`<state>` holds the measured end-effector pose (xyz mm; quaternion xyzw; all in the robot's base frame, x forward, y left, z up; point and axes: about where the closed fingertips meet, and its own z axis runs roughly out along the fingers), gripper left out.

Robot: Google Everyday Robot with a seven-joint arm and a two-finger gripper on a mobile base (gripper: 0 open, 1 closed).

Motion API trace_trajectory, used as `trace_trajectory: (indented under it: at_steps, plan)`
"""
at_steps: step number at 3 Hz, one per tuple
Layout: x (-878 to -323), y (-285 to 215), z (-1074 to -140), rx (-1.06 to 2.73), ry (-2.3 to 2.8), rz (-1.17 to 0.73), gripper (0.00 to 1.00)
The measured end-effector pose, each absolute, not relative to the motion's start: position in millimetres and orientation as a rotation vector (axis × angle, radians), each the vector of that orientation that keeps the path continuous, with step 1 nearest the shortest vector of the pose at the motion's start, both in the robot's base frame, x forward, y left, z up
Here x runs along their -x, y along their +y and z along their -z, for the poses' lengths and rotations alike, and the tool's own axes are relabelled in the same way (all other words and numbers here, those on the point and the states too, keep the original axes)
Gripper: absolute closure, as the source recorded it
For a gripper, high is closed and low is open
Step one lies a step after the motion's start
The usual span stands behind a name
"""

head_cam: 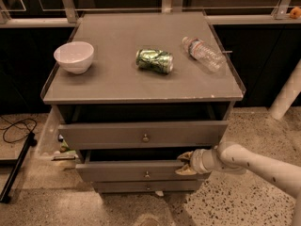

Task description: Open middle drawer

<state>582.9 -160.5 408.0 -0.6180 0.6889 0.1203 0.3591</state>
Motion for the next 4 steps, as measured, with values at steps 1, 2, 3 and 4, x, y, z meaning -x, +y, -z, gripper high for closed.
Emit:
trace_trajectory:
  at_steps: [1, 2, 3, 4]
  plan:
    - [-568.7, -165.4, -407.6, 1.584, 1.784, -0.31, 1.0]
    - [-568.7, -165.4, -407.5, 1.584, 1.784, -0.31, 0.81]
    - [-568.7, -165.4, -407.5, 1.584, 1.784, -0.31, 0.59]
    - [-568.7, -165.3, -407.5, 1.584, 1.784, -0.31, 0.36]
